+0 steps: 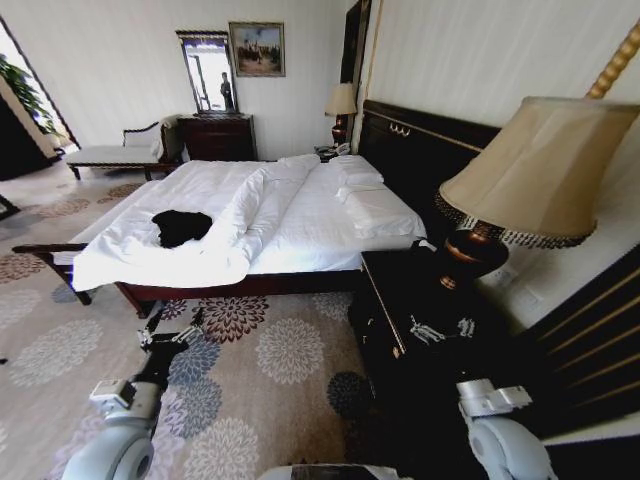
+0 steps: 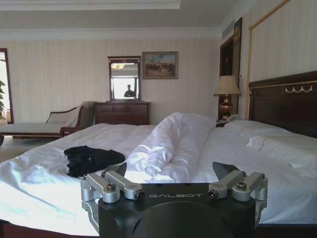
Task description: Fold the clothes on the bed.
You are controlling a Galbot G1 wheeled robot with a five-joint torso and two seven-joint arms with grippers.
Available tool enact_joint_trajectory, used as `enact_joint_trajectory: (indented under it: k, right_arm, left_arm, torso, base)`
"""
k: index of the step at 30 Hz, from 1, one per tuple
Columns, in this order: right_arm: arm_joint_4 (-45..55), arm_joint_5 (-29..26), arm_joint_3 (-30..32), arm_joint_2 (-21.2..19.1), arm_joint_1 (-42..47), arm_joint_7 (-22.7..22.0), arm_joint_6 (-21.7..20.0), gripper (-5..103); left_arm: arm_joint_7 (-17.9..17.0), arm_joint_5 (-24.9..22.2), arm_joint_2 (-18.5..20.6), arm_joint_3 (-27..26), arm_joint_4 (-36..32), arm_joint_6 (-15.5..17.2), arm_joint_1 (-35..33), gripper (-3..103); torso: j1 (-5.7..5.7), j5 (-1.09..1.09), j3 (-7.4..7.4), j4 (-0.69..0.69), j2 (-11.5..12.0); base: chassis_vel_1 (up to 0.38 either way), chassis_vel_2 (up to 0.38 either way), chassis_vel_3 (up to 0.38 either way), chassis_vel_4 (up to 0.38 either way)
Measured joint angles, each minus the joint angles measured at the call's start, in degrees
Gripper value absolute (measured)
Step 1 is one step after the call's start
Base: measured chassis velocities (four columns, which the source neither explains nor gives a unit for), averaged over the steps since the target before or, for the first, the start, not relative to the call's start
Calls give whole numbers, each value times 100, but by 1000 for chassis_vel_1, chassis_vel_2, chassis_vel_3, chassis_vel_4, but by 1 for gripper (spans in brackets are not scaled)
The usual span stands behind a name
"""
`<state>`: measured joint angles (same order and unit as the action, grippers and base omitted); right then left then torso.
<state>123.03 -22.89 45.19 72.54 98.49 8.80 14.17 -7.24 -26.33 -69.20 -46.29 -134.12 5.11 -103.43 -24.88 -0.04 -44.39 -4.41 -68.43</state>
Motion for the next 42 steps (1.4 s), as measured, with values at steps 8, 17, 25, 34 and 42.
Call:
enact_joint_trajectory:
  k: [8,17,25,34,42]
  right_arm:
    - [-17,63,-26,23,26,-4,16,100]
    - [-28,193,-87,82,95,25,-9,100]
    - [-20,349,-40,175,278,162,136,100]
    - [-58,382,-32,293,279,214,226,100]
    - [-129,463,-87,328,242,233,251,100]
  left_arm:
    - [1,0,-9,15,-19,7,-15,99]
    - [60,-72,-73,-48,-62,-26,-25,99]
    - [137,-69,-127,45,-41,-135,-48,99]
    - [90,-69,-122,154,-49,-62,-116,99]
    - [93,-30,-113,159,-20,-78,-219,99]
  torso:
    - [0,0,0,0,0]
    - [0,1,0,0,0]
    - [0,0,0,0,0]
    - [2,0,1,0,-1]
    - [-1,0,0,0,0]
  base:
    - [0,0,0,0]
    - [0,0,0,0]
    - [0,0,0,0]
    - [-44,50,50,-44]
    - [-178,177,179,-180]
